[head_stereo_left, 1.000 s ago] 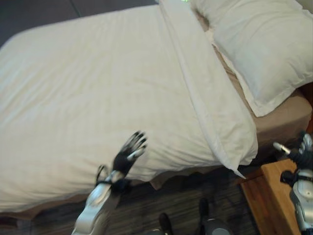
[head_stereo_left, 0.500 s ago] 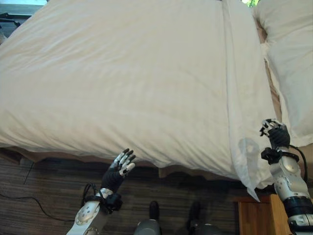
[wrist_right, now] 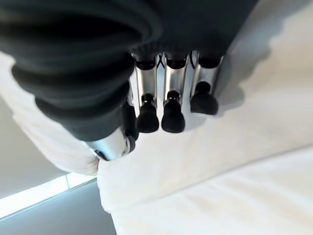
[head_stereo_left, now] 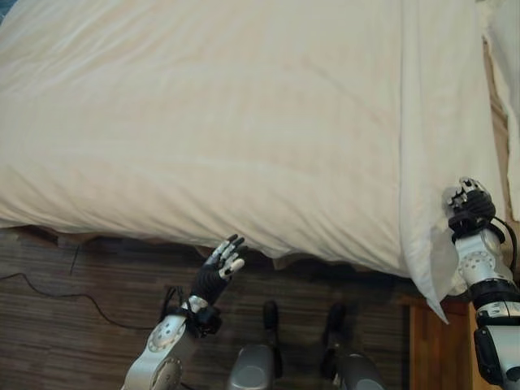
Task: Making the bed.
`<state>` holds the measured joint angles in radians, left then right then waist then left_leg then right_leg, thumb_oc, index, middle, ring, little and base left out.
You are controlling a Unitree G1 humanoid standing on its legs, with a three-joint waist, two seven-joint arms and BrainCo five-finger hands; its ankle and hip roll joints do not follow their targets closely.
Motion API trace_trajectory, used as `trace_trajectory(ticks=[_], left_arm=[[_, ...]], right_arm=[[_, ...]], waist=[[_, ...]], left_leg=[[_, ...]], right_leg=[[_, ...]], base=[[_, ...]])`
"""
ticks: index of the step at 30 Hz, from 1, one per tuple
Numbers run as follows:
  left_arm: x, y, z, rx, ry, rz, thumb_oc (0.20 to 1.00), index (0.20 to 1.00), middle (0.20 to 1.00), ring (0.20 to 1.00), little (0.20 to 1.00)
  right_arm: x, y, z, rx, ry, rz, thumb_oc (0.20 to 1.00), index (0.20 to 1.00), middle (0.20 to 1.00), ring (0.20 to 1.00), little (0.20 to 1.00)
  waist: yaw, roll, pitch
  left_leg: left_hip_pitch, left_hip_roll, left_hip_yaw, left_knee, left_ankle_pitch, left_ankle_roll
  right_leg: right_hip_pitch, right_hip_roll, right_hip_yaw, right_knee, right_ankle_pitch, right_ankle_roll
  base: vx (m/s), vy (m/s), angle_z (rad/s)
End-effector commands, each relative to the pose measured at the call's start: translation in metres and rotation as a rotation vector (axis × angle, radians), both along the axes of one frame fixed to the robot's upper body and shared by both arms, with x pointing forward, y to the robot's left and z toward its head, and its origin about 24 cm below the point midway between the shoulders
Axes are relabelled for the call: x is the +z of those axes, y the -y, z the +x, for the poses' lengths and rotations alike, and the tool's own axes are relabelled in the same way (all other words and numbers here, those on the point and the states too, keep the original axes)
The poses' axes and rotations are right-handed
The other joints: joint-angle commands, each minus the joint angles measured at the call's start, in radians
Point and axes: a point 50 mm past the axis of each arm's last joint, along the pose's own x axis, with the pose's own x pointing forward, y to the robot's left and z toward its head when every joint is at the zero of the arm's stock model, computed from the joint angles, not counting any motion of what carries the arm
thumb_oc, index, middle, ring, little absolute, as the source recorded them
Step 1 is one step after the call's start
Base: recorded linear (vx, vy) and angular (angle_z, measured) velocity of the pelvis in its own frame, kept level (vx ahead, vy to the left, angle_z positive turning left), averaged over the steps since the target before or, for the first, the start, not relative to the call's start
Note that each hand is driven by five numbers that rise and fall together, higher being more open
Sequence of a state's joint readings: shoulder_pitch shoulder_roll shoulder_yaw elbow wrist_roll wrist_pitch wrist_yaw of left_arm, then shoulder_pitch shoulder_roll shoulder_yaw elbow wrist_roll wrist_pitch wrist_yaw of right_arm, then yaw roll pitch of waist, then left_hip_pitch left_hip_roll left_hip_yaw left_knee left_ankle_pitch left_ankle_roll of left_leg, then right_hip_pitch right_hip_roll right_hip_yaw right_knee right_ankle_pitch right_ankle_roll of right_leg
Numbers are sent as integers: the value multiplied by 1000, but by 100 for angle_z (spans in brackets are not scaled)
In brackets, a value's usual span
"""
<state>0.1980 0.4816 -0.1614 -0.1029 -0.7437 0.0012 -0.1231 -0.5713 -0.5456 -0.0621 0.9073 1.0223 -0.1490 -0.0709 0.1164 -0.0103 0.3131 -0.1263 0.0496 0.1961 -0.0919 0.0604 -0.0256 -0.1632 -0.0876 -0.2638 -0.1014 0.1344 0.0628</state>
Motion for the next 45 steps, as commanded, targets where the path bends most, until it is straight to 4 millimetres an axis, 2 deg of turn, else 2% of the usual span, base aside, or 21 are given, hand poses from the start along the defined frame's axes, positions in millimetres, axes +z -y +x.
trace_trajectory(ticks=[1,2,7,8,11,12,16,18,23,26,29,30,31,32,33,35,39,42,43,44,45], left_arm=[[16,9,4,-10,94,-55,1000,1000,1000,1000,1000],[16,9,4,-3,93,-59,1000,1000,1000,1000,1000],[15,9,4,-4,92,-58,1000,1000,1000,1000,1000],[16,8,7,32,102,-78,1000,1000,1000,1000,1000],[16,5,6,53,109,-87,1000,1000,1000,1000,1000],[15,4,5,65,105,-89,1000,1000,1000,1000,1000],[14,2,5,74,106,-86,1000,1000,1000,1000,1000],[14,2,4,68,109,-80,1000,1000,1000,1000,1000],[15,-1,3,66,117,-69,1000,1000,1000,1000,1000],[15,-3,3,70,120,-58,1000,1000,1000,1000,1000],[17,-5,5,75,131,-35,1000,1000,1000,1000,1000],[17,-7,5,79,129,-13,1000,1000,1000,1000,1000],[17,-7,5,79,129,-13,1000,1000,1000,1000,1000],[14,-10,5,93,117,8,1000,1000,1000,1000,1000],[13,-11,5,94,112,28,1000,1000,1000,1000,1000],[13,-11,5,93,113,29,1000,1000,1000,1000,1000],[7,-10,4,85,90,50,1000,1000,1000,1000,1000],[4,-7,3,80,84,36,1000,1000,1000,1000,1000],[4,-3,4,74,82,23,1000,1000,1000,1000,1000],[2,-2,4,75,80,20,1000,1000,1000,1000,1000],[0,1,4,72,73,15,1000,1000,1000,1000,1000]], right_arm=[[1,2,6,15,-51,-27,200,200,200,200,200],[-11,-1,1,10,-82,2,200,200,200,200,200],[-12,-1,1,10,-83,3,200,200,200,200,200],[-99,-22,-45,-43,-307,226,200,200,200,200,200],[-133,-33,-75,-72,-392,311,200,200,200,200,200],[-156,-43,-99,-94,-452,369,200,200,200,200,200],[-178,-57,-126,-83,-525,411,200,200,200,200,200],[-198,-63,-160,-94,-622,444,200,200,200,200,200],[-208,-55,-188,-134,-703,442,200,200,200,200,200],[-203,-40,-192,-178,-681,420,200,200,200,200,200],[-174,-4,-173,-283,-513,336,200,200,200,200,200],[-144,21,-158,-340,-384,227,200,200,200,200,200],[-144,21,-158,-341,-385,226,200,200,200,200,200],[-99,37,-137,-358,-227,51,200,200,200,200,200],[-77,41,-130,-365,-156,-30,200,200,200,200,200],[-77,40,-130,-367,-159,-31,200,200,200,200,200],[1,13,-105,-198,82,-395,200,200,200,200,200],[11,-10,-98,-86,157,-416,200,200,200,200,200],[9,-26,-94,0,179,-398,413,413,413,413,413],[3,-40,-91,86,172,-384,1000,1000,1000,1000,1000],[-4,-56,-90,181,156,-371,1000,1000,1000,1000,1000]], waist=[[12,-11,-7],[10,-8,-4],[11,-9,-6],[-12,16,-2],[-32,20,-8],[-47,23,-12],[-70,23,-22],[-91,25,-32],[-112,29,-56],[-126,32,-76],[-148,35,-103],[-160,37,-121],[-159,36,-122],[-172,41,-139],[-176,42,-151],[-175,41,-153],[-191,37,-200],[-194,33,-213],[-191,31,-219],[-191,28,-221],[-187,24,-225]], left_leg=[[-35,27,-54,5,54,-54],[-36,27,-52,5,53,-53],[-37,27,-52,5,53,-53],[-26,23,-44,5,42,-50],[-19,20,-36,5,36,-51],[-6,21,-30,5,25,-51],[-3,19,-18,5,24,-51],[10,19,-8,5,17,-50],[37,17,4,5,4,-50],[55,14,12,5,-4,-49],[86,13,19,5,-18,-49],[104,12,20,5,-30,-47],[101,12,20,5,-24,-47],[118,12,23,5,-36,-45],[124,12,23,5,-40,-43],[119,12,24,5,-33,-43],[156,9,28,5,-45,-34],[169,8,30,5,-49,-31],[172,6,30,5,-48,-29],[178,4,31,5,-48,-28],[182,4,31,5,-47,-27]], right_leg=[[29,-2,-6,14,-46,59],[28,-3,-7,14,-46,59],[27,-3,-6,14,-46,59],[33,-6,-4,14,-56,59],[34,-9,3,14,-59,60],[42,-9,6,14,-67,61],[40,-12,13,14,-62,61],[47,-13,22,14,-64,61],[64,-15,33,14,-70,64],[80,-16,42,14,-75,66],[108,-20,51,14,-81,71],[125,-20,56,14,-89,75],[122,-20,57,14,-84,73],[138,-22,62,14,-90,76],[145,-24,64,14,-90,78],[140,-24,64,14,-85,76],[173,-27,74,14,-87,74],[183,-28,79,14,-88,75],[187,-28,80,14,-87,74],[193,-29,81,14,-86,74],[198,-29,80,14,-84,73]], base=[[0,0,0],[7,27,-5],[14,12,-2],[74,61,4],[62,49,-9],[51,30,-15],[34,23,-11],[60,25,-12],[44,14,-12],[66,30,-10],[79,31,-8],[40,19,-4],[85,40,-7],[47,39,-7],[45,39,-6],[0,0,0],[19,29,-4],[-2,20,-6],[-21,19,-8],[-31,12,-5],[-43,0,-4]])
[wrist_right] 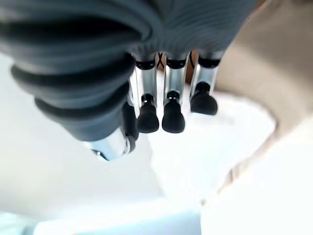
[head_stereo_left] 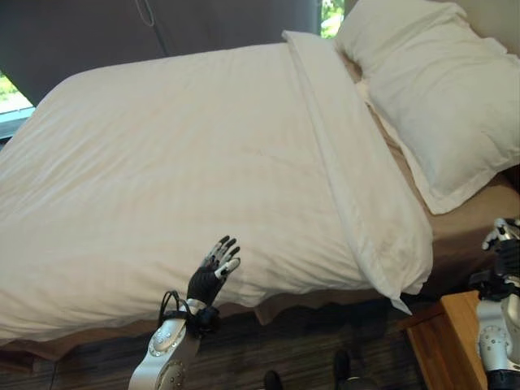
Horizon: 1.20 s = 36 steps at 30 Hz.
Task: Making the bed.
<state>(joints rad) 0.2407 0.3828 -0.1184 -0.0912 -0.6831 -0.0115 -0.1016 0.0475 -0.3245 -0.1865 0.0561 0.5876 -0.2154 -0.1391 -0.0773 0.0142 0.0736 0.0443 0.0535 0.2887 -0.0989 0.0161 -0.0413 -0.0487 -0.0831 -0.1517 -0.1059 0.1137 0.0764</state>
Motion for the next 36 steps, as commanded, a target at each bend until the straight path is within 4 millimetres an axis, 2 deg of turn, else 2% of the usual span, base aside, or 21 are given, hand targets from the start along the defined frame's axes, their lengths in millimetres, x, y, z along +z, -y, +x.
trace_trajectory(ticks=[1,4,7,9,10,12,13,15,16,17,18,20,21,22,23,24,25,31,33,34,36], left_arm=[[5,2,11,3,67,24,1000,1000,1000,1000,1000],[1,7,9,47,61,-32,1000,1000,1000,1000,1000],[0,7,10,55,64,-26,1000,1000,1000,1000,1000],[1,4,12,42,73,13,1000,1000,1000,1000,1000],[2,0,14,45,82,62,1000,1000,1000,1000,1000],[6,-4,15,61,99,81,1000,1000,1000,1000,1000],[14,-11,17,96,135,74,1000,1000,1000,1000,1000],[16,-13,18,103,144,65,1000,1000,1000,1000,1000],[16,-14,21,114,151,60,1000,1000,1000,1000,1000],[16,-14,21,114,151,59,1000,1000,1000,1000,1000],[15,-16,20,130,142,54,1000,1000,1000,1000,1000],[14,-19,16,169,141,31,1000,1000,1000,1000,1000],[10,-18,13,193,127,-5,1000,1000,1000,1000,1000],[11,-18,13,194,127,-6,1000,1000,1000,1000,1000],[6,-16,13,203,112,-35,1000,1000,1000,1000,1000],[-1,-9,9,207,83,-99,1000,1000,1000,1000,1000],[-6,-6,6,193,59,-104,1000,1000,1000,1000,1000],[-12,0,-7,102,23,-88,1000,1000,1000,1000,1000],[-14,1,-8,83,13,-69,1000,1000,1000,1000,1000],[-14,4,-7,72,8,-58,1000,1000,1000,1000,1000],[-14,4,-8,72,7,-58,1000,1000,1000,1000,1000]], right_arm=[[-20,-41,1,330,-98,-41,1000,1000,1000,1000,1000],[-39,-84,-6,585,-193,-95,1000,1000,1000,1000,1000],[-37,-96,-7,646,-180,-111,1000,1000,1000,1000,1000],[-27,-105,-5,697,-139,-179,1000,1000,1000,1000,1000],[-23,-108,-2,690,-119,-206,1000,1000,1000,1000,1000],[-19,-112,1,699,-99,-218,1000,1000,1000,1000,1000],[-10,-116,7,708,-56,-240,1000,1000,1000,1000,1000],[-7,-117,10,712,-49,-257,1000,1000,1000,1000,1000],[0,-115,12,721,-25,-288,1000,1000,1000,1000,1000],[0,-115,12,721,-25,-289,1000,1000,1000,1000,1000],[9,-120,13,754,16,-299,1000,1000,1000,1000,1000],[18,-133,19,811,64,-279,1000,1000,1000,1000,1000],[20,-135,23,821,76,-280,1000,1000,1000,1000,1000],[20,-135,23,822,76,-281,1000,1000,1000,1000,1000],[24,-132,24,818,91,-306,1000,1000,1000,1000,1000],[28,-127,21,823,93,-360,1000,1000,1000,1000,1000],[26,-121,20,817,74,-390,1000,1000,1000,1000,1000],[4,-94,3,746,-59,-392,1000,1000,1000,1000,1000],[-5,-91,-6,725,-92,-353,1000,1000,1000,1000,1000],[-11,-92,-12,701,-103,-297,1000,1000,1000,1000,1000],[-11,-92,-12,701,-104,-297,1000,1000,1000,1000,1000]], waist=[[14,-10,5],[40,-18,9],[56,-6,35],[53,5,83],[33,11,103],[40,19,99],[50,29,89],[43,29,88],[39,18,80],[37,19,80],[37,12,70],[69,-3,56],[78,-9,56],[75,-8,56],[69,-11,66],[59,-28,85],[42,-43,90],[29,-61,76],[19,-53,58],[3,-33,42],[2,-34,42]], left_leg=[[23,-3,-64,12,-2,-10],[39,-8,-68,12,-6,1],[51,-9,-64,12,-11,19],[56,-14,-105,36,-13,39],[43,-13,-177,56,-11,36],[33,-2,-201,62,-8,25],[23,29,-258,72,-15,-4],[22,42,-297,74,-19,-17],[0,73,-385,86,-21,-50],[-1,74,-388,87,-22,-50],[-21,99,-439,88,-9,-62],[-36,135,-475,103,25,-88],[-69,153,-493,146,99,-99],[-71,154,-496,146,101,-100],[-112,176,-460,198,183,-100],[-149,196,-332,252,227,-68],[-157,215,-205,309,209,-55],[-137,143,-56,441,104,-45],[-106,91,-27,383,51,-30],[-64,80,10,271,41,-25],[-55,76,10,257,48,-24]], right_leg=[[97,-34,-37,19,-65,58],[106,-40,-54,47,-68,62],[42,-61,-46,201,-77,76],[-50,-80,17,423,-30,107],[-104,-54,130,486,0,115],[-103,-68,151,450,-5,104],[-78,-141,172,343,-21,88],[-52,-159,190,288,-27,92],[-31,-151,316,223,-62,111],[-30,-151,314,225,-65,111],[-6,-108,405,217,-117,120],[21,-75,370,176,-148,96],[51,-45,346,161,-154,72],[52,-43,343,161,-153,71],[62,-27,319,167,-150,55],[79,-7,265,157,-145,25],[88,-3,224,153,-144,6],[98,-2,116,120,-122,-16],[100,6,75,110,-127,-9],[104,16,35,104,-133,-2],[108,14,33,103,-134,-1]], base=[[-34,-6,-1],[0,0,0],[-83,41,-2],[-132,-47,-7],[-61,-130,31],[66,-237,108],[199,-408,126],[161,-348,112],[98,-248,141],[115,-446,145],[59,-338,140],[59,-593,139],[17,-496,73],[-24,-415,56],[-137,-432,55],[-199,-617,72],[-218,-581,80],[-114,-263,74],[-44,-74,88],[-33,-37,82],[-26,25,80]])
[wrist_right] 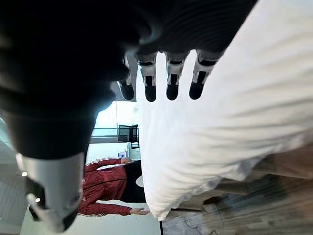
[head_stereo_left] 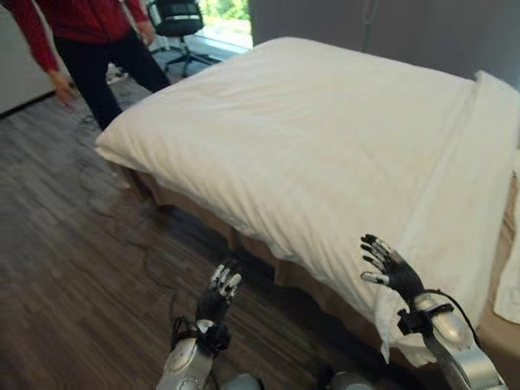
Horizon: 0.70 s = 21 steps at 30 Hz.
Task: Making the bed.
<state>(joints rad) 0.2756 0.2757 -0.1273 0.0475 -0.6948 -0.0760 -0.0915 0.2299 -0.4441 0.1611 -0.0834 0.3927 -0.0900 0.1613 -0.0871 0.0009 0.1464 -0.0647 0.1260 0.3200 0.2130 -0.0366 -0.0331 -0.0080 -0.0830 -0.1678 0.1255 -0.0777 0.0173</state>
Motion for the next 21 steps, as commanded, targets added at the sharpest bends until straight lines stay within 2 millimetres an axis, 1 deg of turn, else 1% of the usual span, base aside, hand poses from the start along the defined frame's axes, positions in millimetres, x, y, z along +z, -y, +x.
trace_trajectory(ticks=[1,2,3,4,5,9,11,13,21], left_arm=[[24,2,15,-41,126,64,1000,1000,1000,1000,1000],[27,3,18,-40,138,76,1000,1000,1000,1000,1000],[27,3,19,-40,138,77,1000,1000,1000,1000,1000],[33,6,24,-43,166,85,1000,1000,1000,1000,1000],[35,7,26,-48,176,88,1000,1000,1000,1000,1000],[39,8,26,-41,191,74,1000,1000,1000,1000,1000],[37,5,23,-26,181,74,1000,1000,1000,1000,1000],[32,1,18,6,155,73,1000,1000,1000,1000,1000],[34,-4,17,37,165,81,1000,1000,1000,1000,1000]], right_arm=[[24,-17,19,23,142,73,1000,1000,1000,1000,1000],[21,-21,19,10,133,98,1000,1000,1000,1000,1000],[21,-21,19,10,134,98,1000,1000,1000,1000,1000],[19,-24,19,-6,122,137,1000,1000,1000,1000,1000],[18,-26,19,-4,115,148,1000,1000,1000,1000,1000],[14,-26,19,33,100,57,1000,1000,1000,1000,1000],[15,-25,19,24,97,82,1000,1000,1000,1000,1000],[13,-28,19,28,83,114,1000,1000,1000,1000,1000],[11,-33,18,67,73,88,1000,1000,1000,1000,1000]], waist=[[2,-4,-43],[-1,-3,-46],[-4,-4,-45],[-6,-7,-56],[-6,-8,-60],[24,-12,-65],[34,-18,-68],[46,-25,-72],[52,-35,-82]], left_leg=[[85,-18,-53,-149,107,-34],[98,-34,-80,-193,103,-30],[102,-36,-83,-200,107,-29],[117,-48,-101,-235,98,-25],[124,-55,-116,-249,95,-20],[138,-65,-148,-261,83,-8],[139,-68,-151,-259,77,-4],[145,-72,-154,-260,71,2],[163,-78,-155,-276,67,9]], right_leg=[[55,14,17,-122,58,65],[49,12,12,-120,59,68],[51,11,9,-119,58,69],[54,3,-9,-123,66,74],[59,1,-15,-130,70,78],[80,-7,-39,-143,69,82],[85,-9,-42,-143,72,82],[91,-11,-41,-141,72,83],[99,-10,-34,-140,74,86]], base=[[-70,74,67],[-68,76,45],[-67,36,45],[-48,24,47],[-59,33,54],[-20,55,38],[-4,51,14],[-4,65,7],[-6,42,0]])
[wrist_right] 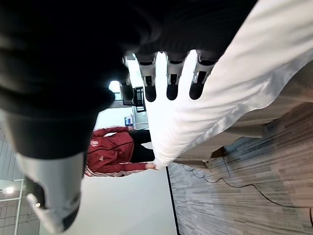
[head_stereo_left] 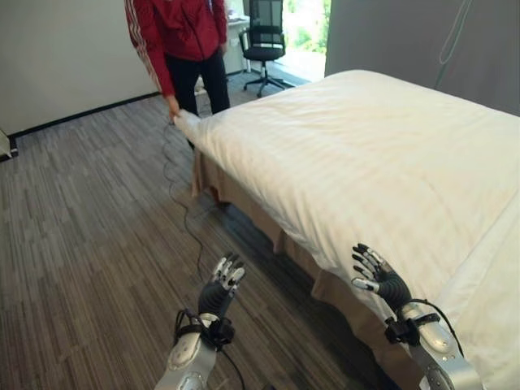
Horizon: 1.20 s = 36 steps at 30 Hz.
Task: Making the bed.
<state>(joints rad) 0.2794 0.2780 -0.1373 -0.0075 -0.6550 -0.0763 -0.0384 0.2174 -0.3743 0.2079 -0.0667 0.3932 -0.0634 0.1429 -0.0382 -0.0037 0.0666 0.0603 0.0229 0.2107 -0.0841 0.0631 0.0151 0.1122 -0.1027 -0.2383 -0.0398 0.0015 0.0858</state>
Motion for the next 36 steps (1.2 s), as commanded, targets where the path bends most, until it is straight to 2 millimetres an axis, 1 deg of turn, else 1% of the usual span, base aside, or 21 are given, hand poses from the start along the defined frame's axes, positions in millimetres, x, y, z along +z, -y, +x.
trace_trajectory(ticks=[1,11,13,18,28,36], left_arm=[[24,-7,15,22,135,40,1000,1000,1000,1000,1000],[24,-6,16,12,138,56,1000,1000,1000,1000,1000],[24,-2,17,-7,141,65,1000,1000,1000,1000,1000],[23,-2,17,-9,138,66,1000,1000,1000,1000,1000],[23,-2,16,-9,136,67,1000,1000,1000,1000,1000],[25,-3,16,30,146,81,1000,1000,1000,1000,1000]], right_arm=[[21,-13,18,59,118,21,1000,1000,1000,1000,1000],[19,-14,16,72,108,26,1000,1000,1000,1000,1000],[17,-13,14,49,92,59,1000,1000,1000,1000,1000],[14,-14,14,48,78,68,1000,1000,1000,1000,1000],[14,-15,13,56,79,60,1000,1000,1000,1000,1000],[14,-15,14,29,78,61,1000,1000,1000,1000,1000]], waist=[[3,-32,-3],[-2,-36,-6],[-12,-34,-11],[-14,-33,-11],[-16,-33,-12],[-18,-30,-12]], left_leg=[[41,24,-45,21,-34,-38],[48,23,-39,20,-39,-35],[57,21,-28,11,-41,-33],[61,20,-22,8,-43,-32],[65,18,-21,6,-46,-31],[71,13,-19,3,-50,-28]], right_leg=[[-19,10,38,25,-5,18],[-20,10,53,25,1,23],[-22,9,65,21,7,28],[-22,7,74,20,9,30],[-20,6,78,15,12,33],[-16,1,85,14,15,36]], base=[[-10,39,-1],[-4,17,-5],[-7,58,-8],[-1,21,-5],[0,3,0],[-1,5,0]])
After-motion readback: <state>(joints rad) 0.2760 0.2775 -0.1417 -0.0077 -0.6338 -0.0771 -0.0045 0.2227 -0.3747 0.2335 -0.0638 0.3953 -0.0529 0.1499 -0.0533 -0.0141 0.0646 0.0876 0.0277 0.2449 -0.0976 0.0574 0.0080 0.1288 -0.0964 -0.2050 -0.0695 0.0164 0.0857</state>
